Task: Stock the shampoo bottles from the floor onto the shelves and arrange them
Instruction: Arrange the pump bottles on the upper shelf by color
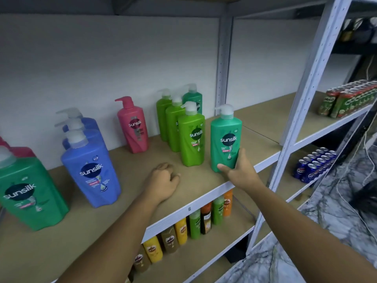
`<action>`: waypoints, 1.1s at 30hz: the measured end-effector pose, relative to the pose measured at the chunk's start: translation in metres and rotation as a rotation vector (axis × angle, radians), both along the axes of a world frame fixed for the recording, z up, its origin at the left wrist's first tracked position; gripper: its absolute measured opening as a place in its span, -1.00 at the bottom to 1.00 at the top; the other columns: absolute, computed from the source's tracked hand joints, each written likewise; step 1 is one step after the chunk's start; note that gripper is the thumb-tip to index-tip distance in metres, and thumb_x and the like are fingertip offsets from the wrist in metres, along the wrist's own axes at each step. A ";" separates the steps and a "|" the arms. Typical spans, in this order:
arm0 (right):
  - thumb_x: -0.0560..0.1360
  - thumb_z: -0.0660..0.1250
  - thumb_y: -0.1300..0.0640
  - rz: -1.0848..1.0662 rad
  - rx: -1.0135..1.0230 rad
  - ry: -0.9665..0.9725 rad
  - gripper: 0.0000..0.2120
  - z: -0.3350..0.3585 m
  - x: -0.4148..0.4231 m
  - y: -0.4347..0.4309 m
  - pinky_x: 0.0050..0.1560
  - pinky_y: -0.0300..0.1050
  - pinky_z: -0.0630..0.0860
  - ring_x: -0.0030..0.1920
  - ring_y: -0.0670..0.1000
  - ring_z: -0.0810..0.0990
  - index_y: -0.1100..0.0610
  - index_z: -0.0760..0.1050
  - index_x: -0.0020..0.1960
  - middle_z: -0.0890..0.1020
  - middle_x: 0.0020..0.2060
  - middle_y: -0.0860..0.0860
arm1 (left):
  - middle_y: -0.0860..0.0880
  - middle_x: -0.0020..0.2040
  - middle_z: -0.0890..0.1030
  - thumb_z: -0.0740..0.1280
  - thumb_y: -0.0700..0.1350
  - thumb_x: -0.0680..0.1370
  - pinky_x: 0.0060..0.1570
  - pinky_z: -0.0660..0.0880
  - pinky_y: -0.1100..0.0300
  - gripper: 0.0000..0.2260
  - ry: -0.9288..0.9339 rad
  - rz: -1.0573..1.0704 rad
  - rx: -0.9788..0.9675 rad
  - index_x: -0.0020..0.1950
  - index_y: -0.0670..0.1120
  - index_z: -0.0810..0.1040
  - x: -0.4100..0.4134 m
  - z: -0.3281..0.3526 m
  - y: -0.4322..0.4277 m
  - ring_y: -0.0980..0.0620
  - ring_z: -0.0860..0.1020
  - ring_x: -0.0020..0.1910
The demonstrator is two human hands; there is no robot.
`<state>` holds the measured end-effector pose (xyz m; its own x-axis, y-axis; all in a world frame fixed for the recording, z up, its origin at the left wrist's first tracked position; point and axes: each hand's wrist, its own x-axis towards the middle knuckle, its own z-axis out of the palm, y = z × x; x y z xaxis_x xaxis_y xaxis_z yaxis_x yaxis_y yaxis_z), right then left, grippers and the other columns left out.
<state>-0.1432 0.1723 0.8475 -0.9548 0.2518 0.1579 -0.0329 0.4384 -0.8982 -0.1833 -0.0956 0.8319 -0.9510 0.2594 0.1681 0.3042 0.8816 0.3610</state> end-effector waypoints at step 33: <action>0.59 0.17 -0.23 0.026 0.540 -0.095 -0.29 -0.023 -0.172 0.053 0.51 0.12 0.06 0.40 0.26 0.40 0.27 0.20 0.50 0.45 0.39 0.24 | -0.13 0.22 0.63 0.14 0.11 0.54 0.22 0.52 0.11 -0.57 0.109 0.210 0.024 0.15 -0.15 0.62 -0.051 -0.014 0.011 -0.12 0.59 0.20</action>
<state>-0.3151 0.2258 0.8245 -0.9760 0.1350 0.1709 0.0204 0.8381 -0.5452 -0.2339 -0.0850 0.8178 -0.9596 0.0520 0.2765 0.1531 0.9210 0.3581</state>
